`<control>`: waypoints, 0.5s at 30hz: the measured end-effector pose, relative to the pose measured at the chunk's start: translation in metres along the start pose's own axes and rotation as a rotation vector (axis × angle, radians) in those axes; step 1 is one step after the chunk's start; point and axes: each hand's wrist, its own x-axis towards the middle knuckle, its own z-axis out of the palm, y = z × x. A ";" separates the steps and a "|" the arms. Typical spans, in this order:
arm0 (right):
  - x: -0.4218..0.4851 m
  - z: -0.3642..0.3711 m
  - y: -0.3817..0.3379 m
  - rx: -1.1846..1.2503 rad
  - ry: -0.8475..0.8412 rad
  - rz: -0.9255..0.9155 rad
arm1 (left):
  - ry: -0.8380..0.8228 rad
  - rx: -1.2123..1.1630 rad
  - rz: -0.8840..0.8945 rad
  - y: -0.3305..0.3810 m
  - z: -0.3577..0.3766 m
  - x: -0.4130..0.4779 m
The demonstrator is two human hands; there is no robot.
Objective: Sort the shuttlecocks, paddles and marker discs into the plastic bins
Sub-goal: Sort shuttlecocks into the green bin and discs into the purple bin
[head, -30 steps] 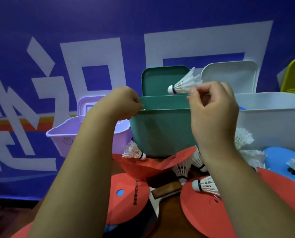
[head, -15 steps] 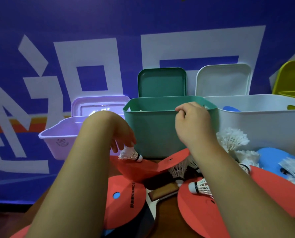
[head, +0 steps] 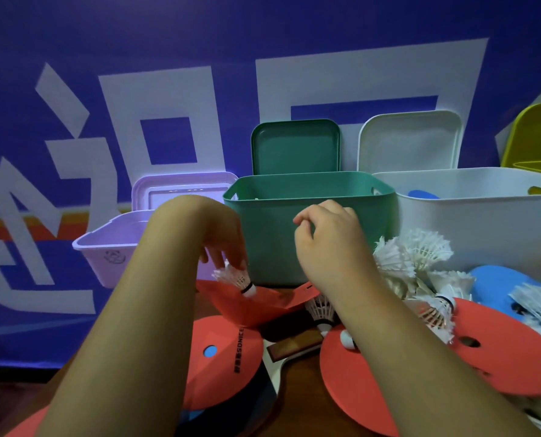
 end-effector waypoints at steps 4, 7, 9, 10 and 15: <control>-0.004 0.002 -0.003 -0.008 -0.106 0.008 | 0.166 0.029 0.097 0.001 -0.011 -0.013; -0.007 0.003 -0.006 0.005 -0.189 0.016 | 0.285 0.020 0.180 0.003 -0.018 -0.022; -0.010 0.004 -0.008 0.005 -0.220 0.015 | 0.364 0.001 0.226 0.004 -0.021 -0.030; -0.010 0.004 -0.008 0.005 -0.231 0.016 | 0.414 -0.004 0.242 0.005 -0.022 -0.034; -0.012 0.003 -0.010 -0.083 -0.349 0.005 | 0.734 -0.042 0.330 0.009 -0.029 -0.051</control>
